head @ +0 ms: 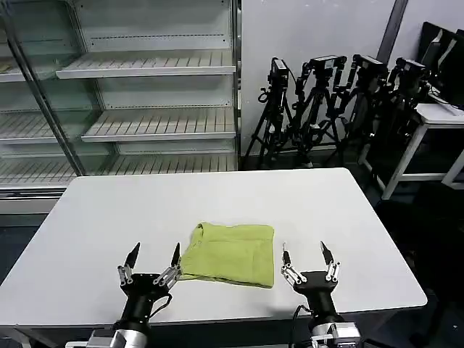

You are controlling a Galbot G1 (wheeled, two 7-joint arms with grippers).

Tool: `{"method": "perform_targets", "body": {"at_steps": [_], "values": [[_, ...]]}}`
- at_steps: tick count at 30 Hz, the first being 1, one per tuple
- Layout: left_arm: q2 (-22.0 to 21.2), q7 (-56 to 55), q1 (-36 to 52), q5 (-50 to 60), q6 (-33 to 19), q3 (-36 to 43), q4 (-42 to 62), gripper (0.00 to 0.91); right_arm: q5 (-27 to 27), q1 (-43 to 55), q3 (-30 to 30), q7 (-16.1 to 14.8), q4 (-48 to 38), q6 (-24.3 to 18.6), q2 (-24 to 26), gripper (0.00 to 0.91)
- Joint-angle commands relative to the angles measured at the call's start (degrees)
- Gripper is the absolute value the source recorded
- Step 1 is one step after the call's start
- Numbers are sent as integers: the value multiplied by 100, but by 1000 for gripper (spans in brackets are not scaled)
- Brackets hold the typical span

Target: Fold and organize the clothes.

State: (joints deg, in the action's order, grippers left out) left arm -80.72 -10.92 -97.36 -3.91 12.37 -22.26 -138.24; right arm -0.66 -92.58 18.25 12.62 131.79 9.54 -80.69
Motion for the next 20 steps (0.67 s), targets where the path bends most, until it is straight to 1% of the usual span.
{"method": "perform_targets", "body": {"at_steps": [1,10,15,18,20], "values": [[-14,-7,-282,243,-93,-67,-207,907,77,-107,-89,-12,157,178,-29,907],[-112,-13,-380,276,-109,-83,-345,907,52,-192,-45,35,327,247,100,907],[-117,-50,-494,309,-178,-93,-414,907,116,-206,-72,138,366,220,102,907],[-122,-109,-574,336,-243,-74,-423,907,318,-230,-87,270,398,318,83,907],[-133,-108,-624,357,-242,-49,-448,907,324,-264,-78,312,414,380,89,907]]}}
